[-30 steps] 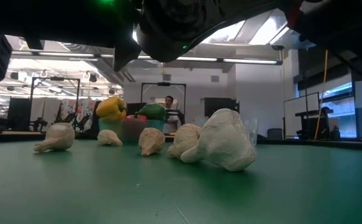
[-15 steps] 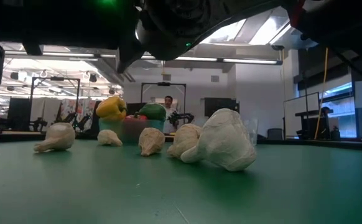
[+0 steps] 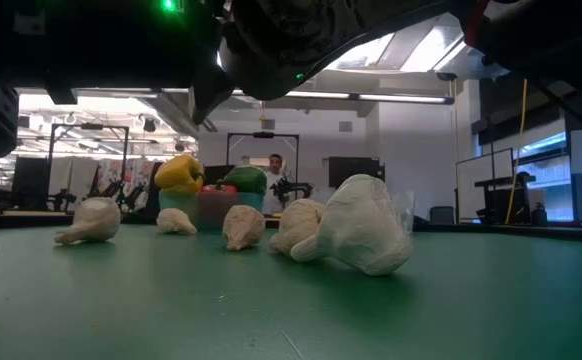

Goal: Sort produce into baskets
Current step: Put the green chili pepper into the blue bin

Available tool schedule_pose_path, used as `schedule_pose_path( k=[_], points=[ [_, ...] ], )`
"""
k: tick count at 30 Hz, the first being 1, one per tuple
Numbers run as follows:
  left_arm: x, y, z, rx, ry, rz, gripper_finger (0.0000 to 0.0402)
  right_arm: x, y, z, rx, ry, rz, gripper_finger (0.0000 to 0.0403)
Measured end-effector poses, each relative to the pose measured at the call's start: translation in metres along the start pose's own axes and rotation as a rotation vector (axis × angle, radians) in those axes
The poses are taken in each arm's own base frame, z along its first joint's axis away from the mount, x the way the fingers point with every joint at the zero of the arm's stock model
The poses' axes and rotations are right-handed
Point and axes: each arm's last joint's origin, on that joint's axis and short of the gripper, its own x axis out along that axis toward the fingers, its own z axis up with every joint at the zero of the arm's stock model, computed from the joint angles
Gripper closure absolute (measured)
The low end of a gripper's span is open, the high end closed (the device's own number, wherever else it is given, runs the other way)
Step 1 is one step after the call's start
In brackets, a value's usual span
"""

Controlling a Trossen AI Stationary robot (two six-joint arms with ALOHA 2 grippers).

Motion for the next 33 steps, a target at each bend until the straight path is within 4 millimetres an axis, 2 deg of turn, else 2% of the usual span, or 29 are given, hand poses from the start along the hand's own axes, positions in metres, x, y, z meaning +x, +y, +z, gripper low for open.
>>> schedule_pose_path(
  k=[5, 9, 12, 15, 18, 21, 23, 28, 33],
  points=[
    [0.0, 0.0, 0.0, 0.002, 0.001, 0.001, 0.0194, 0.0, -0.003, 0.001, 0.006, -0.009, -0.029, 0.0212],
    [0.0, 0.001, -0.001, 0.006, 0.005, 0.005, 0.0194, 0.0, -0.005, 0.008, 0.031, -0.039, -0.048, 0.0186],
    [0.0, 0.001, -0.001, 0.009, 0.009, 0.008, 0.0194, -0.003, -0.005, 0.029, -0.029, -0.094, -0.106, 0.0182],
    [0.0, 0.001, -0.002, 0.014, 0.014, 0.012, 0.0194, -0.013, -0.007, 0.066, -0.105, -0.048, -0.212, 0.0181],
    [0.0, 0.001, -0.002, 0.015, 0.015, 0.012, 0.0194, -0.034, -0.009, 0.117, -0.102, -0.002, -0.316, 0.0181],
    [0.0, 0.001, -0.002, 0.015, 0.015, 0.012, 0.0194, -0.058, -0.016, 0.152, 0.049, 0.059, -0.464, 0.0181],
    [0.0, 0.001, -0.002, 0.015, 0.015, 0.012, 0.0194, -0.075, -0.025, 0.161, 0.128, 0.144, -0.58, 0.0181],
    [0.0, 0.002, -0.002, 0.019, 0.018, 0.014, 0.0194, -0.122, -0.042, 0.172, 0.159, 0.408, -0.878, 0.0181],
    [0.0, 0.002, -0.002, 0.028, 0.018, 0.014, 0.0194, -0.162, -0.062, 0.156, 0.302, 0.725, -1.105, 0.0181]
  ],
)
